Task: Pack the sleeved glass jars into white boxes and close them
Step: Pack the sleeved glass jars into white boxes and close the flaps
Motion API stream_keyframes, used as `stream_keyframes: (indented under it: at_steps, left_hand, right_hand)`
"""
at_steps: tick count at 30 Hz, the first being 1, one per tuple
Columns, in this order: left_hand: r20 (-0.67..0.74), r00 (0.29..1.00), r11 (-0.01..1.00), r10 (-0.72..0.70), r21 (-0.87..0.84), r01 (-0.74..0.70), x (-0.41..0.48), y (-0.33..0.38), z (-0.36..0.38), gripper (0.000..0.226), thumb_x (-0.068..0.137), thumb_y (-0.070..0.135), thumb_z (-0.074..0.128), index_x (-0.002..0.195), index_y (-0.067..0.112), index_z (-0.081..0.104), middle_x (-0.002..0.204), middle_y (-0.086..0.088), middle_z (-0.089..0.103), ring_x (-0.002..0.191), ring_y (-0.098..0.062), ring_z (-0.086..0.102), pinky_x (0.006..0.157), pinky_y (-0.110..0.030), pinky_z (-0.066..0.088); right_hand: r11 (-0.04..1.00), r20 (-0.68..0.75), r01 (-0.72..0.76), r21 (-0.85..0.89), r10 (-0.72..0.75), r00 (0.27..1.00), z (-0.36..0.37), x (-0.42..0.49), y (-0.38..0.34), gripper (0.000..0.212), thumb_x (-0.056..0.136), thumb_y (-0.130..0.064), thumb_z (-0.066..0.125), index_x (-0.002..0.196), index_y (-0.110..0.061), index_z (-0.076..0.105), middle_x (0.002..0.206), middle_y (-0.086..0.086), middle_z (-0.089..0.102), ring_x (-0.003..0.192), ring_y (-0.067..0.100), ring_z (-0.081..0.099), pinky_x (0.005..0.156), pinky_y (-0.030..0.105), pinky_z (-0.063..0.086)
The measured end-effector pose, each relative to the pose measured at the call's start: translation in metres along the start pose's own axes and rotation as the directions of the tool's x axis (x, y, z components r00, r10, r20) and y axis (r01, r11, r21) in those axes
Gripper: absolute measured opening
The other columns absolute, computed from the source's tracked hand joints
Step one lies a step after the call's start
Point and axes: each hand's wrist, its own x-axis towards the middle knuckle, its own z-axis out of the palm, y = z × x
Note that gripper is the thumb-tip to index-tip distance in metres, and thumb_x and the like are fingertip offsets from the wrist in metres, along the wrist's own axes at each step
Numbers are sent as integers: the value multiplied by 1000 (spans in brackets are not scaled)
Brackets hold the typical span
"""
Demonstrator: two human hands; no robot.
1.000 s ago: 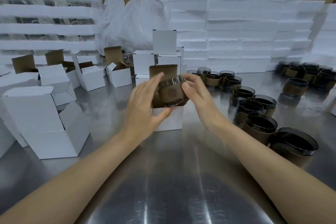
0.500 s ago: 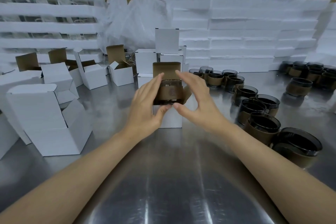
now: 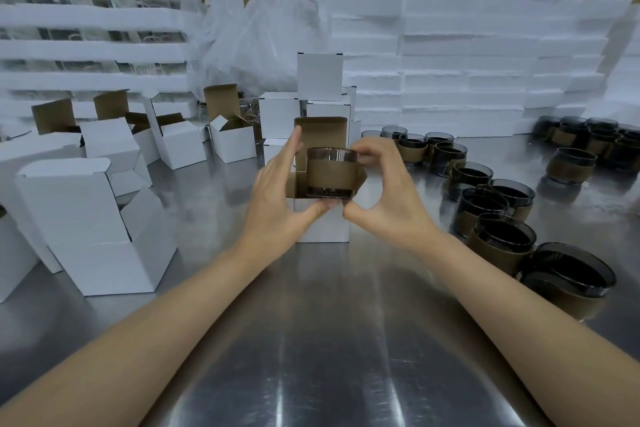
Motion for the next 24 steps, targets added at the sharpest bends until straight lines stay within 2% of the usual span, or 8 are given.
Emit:
stream_keyframes:
  at_steps: [3,5,7,13,16,20,22,24]
  left_hand:
    - [0,1000,1000,7,27,-7,-1,-1,0,86,74,36,80,147,27,35,133,14,53,122,-16,49,107,-40,38]
    - [-15,1000,1000,10,16,-9,-1,-1,0,80,74,33,80,143,27,40,131,12,54,121,-17,50,105,-45,40]
    - [-32,999,1000,20,3,-20,0,-1,0,80,75,30,81,143,23,40,130,11,53,121,-18,52,103,-48,42]
    - [-40,997,998,59,-25,-60,0,-2,-1,80,74,31,78,143,19,41,125,18,49,114,-17,55,97,-50,46]
    - [-28,1000,999,14,-41,-15,-1,-3,0,86,75,30,81,146,28,33,135,10,51,122,-18,52,101,-49,44]
    - [-49,994,995,95,40,-93,1,-1,-1,81,78,28,78,146,17,36,139,-1,47,127,-16,47,104,-46,41]
    - [-41,990,989,138,62,-135,1,1,-1,77,78,25,75,143,17,36,135,-3,50,121,-17,52,100,-50,43]
    - [-28,989,988,143,55,-142,0,3,-2,75,77,23,73,143,20,35,131,-1,50,114,-16,56,96,-52,45]
  right_hand:
    - [990,39,-127,67,125,991,0,-1,-1,64,67,3,72,120,-20,44,121,-4,51,111,-4,52,100,17,40]
    - [981,62,-192,26,191,980,1,-2,0,64,71,-5,73,120,-31,41,121,-14,52,118,4,50,104,25,37]
    - [975,72,-223,-2,223,972,0,-3,2,62,73,-13,73,121,-36,40,121,-24,50,124,11,45,104,24,32]
    - [959,113,-283,12,280,953,2,-4,3,60,78,-17,72,129,-29,44,128,-18,51,129,14,40,106,23,28]
    - [962,91,-272,11,270,959,1,-5,2,59,78,-17,72,130,-28,44,129,-17,51,130,15,40,111,34,30]
    - [991,19,-127,-44,128,992,0,-2,-5,60,76,-11,74,129,-21,49,128,-9,52,125,12,46,109,47,32]
    - [996,-16,-70,-61,69,997,1,-1,-9,62,74,-11,77,128,-23,50,126,-14,51,123,7,47,110,44,31]
    - [997,-26,-27,-77,25,999,2,0,-13,66,73,-13,79,129,-27,47,125,-21,47,122,-1,44,110,33,28]
